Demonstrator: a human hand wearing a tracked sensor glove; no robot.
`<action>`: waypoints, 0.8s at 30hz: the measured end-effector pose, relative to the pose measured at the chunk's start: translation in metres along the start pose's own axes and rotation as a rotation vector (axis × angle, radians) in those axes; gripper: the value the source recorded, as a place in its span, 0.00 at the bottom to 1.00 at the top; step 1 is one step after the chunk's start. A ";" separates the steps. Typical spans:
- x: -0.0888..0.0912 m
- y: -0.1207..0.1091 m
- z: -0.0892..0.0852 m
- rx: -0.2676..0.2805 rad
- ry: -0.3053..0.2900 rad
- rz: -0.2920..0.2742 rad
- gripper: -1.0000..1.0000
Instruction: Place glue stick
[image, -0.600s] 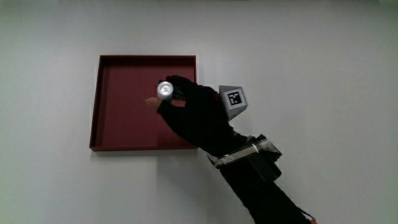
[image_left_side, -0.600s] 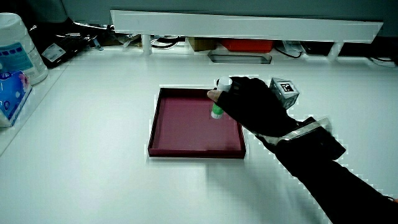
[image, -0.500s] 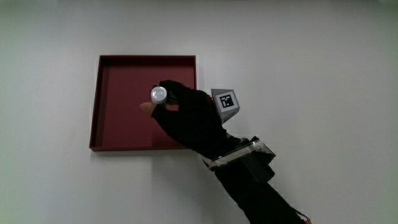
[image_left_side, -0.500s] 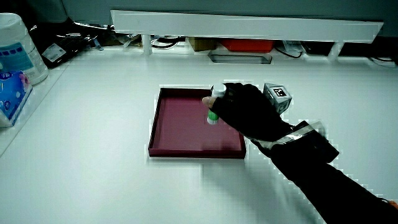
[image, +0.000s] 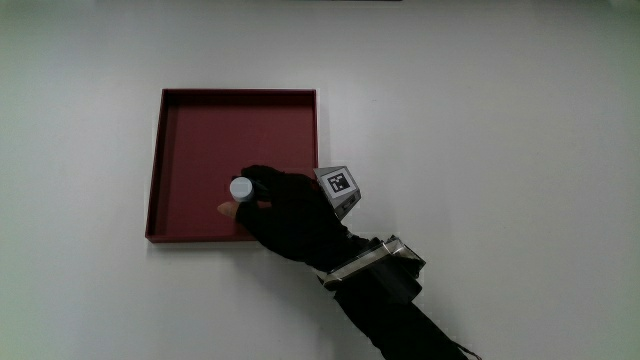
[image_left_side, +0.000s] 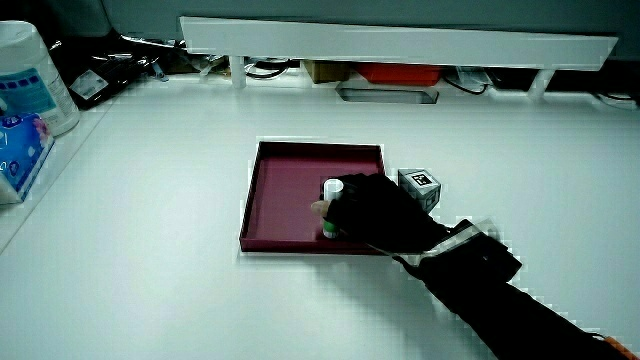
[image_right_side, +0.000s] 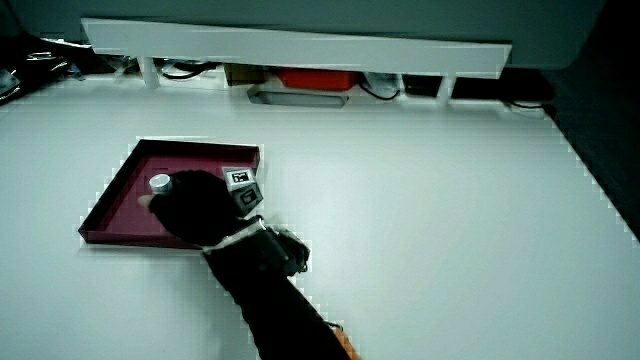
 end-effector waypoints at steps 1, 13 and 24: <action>0.001 0.000 0.000 -0.001 0.006 -0.013 0.50; 0.009 0.001 -0.001 -0.020 0.029 -0.019 0.43; 0.008 -0.002 -0.001 -0.003 0.022 -0.026 0.28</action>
